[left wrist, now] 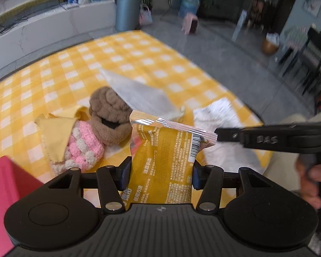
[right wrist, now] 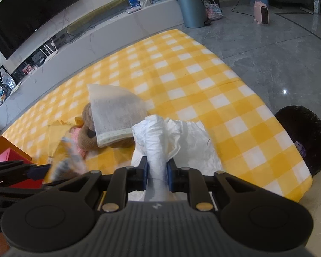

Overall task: Organize soft objects
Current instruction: 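Lift the tissue with the right tool while the left tool lifts the snack bag, then carry the tissue and snack bag with both tools over the white box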

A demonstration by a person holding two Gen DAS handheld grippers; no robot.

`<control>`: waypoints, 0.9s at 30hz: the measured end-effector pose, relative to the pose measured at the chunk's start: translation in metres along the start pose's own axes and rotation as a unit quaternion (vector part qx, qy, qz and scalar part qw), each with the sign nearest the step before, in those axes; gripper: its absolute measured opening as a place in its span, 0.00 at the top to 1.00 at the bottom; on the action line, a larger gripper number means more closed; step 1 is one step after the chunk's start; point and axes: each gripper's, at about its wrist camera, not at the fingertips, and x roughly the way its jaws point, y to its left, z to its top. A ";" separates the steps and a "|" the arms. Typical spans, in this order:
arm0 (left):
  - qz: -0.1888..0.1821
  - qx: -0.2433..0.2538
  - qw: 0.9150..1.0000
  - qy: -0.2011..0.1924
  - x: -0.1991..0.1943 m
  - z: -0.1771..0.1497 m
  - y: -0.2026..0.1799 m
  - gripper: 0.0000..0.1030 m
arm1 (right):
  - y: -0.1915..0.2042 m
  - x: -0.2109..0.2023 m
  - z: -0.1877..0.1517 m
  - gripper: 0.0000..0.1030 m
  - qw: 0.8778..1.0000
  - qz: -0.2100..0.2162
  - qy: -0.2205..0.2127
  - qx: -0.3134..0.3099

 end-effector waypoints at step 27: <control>0.025 -0.135 0.965 -0.222 -0.195 -0.061 0.095 0.41 | 0.126 -0.075 -0.012 0.84 0.960 0.247 -0.056 -0.123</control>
